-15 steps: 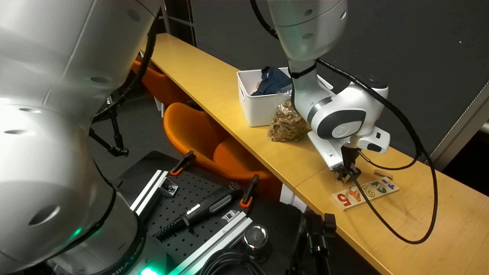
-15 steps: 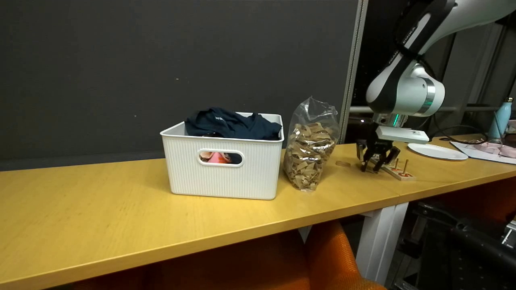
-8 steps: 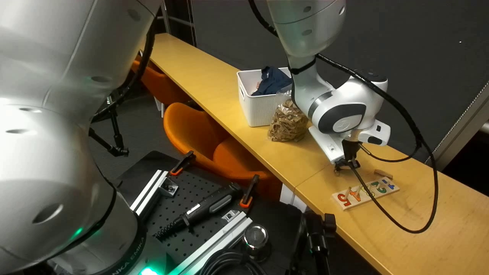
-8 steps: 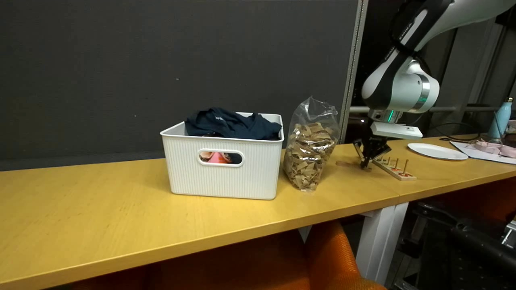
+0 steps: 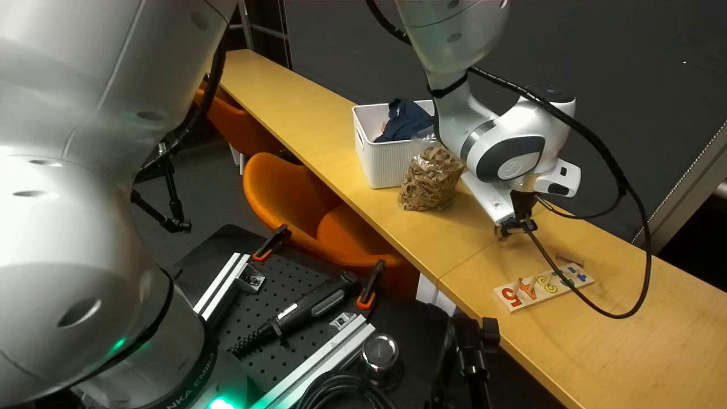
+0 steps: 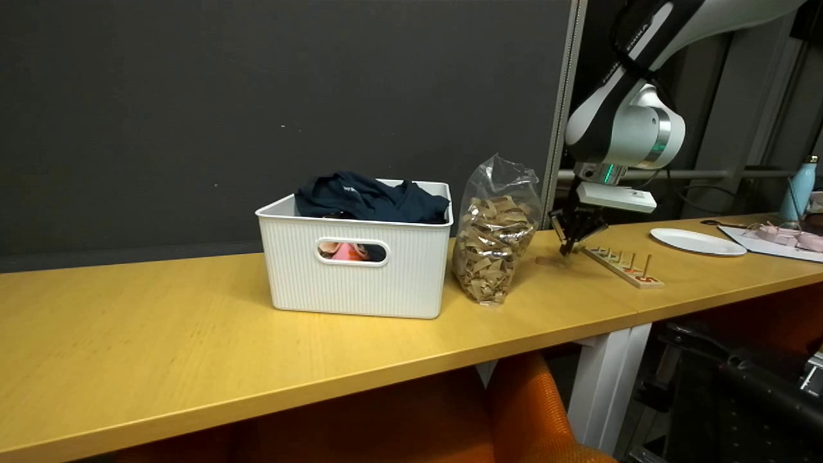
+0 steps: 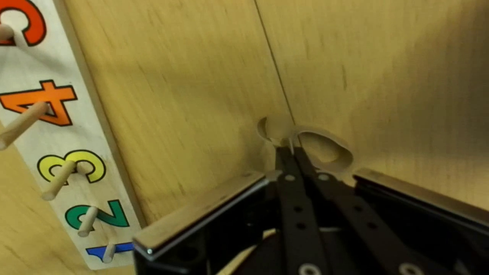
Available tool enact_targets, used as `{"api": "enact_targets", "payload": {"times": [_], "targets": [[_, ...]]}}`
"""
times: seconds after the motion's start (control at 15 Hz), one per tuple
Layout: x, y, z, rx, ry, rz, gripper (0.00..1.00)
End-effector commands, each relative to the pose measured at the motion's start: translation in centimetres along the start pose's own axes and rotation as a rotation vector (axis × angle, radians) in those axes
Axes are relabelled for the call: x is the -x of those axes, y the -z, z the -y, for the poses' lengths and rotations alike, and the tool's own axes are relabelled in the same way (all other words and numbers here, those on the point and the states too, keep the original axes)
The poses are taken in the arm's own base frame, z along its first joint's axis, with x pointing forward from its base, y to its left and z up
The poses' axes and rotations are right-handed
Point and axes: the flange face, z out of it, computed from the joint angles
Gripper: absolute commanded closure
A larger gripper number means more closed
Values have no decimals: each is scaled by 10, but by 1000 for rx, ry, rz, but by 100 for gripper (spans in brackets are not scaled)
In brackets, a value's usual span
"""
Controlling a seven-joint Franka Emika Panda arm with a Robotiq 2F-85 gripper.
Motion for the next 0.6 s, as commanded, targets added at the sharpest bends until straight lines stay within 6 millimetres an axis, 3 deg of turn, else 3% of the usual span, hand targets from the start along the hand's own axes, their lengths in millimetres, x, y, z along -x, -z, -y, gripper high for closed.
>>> {"api": "enact_targets", "payload": {"times": [0.0,0.2,0.33,0.53], "targets": [[-9,4,10,3,6,21,95],[-12,-2,16,1,14,45,98],[-12,-5,19,1,17,55,76],[-14,-11,21,3,21,73,56]]}}
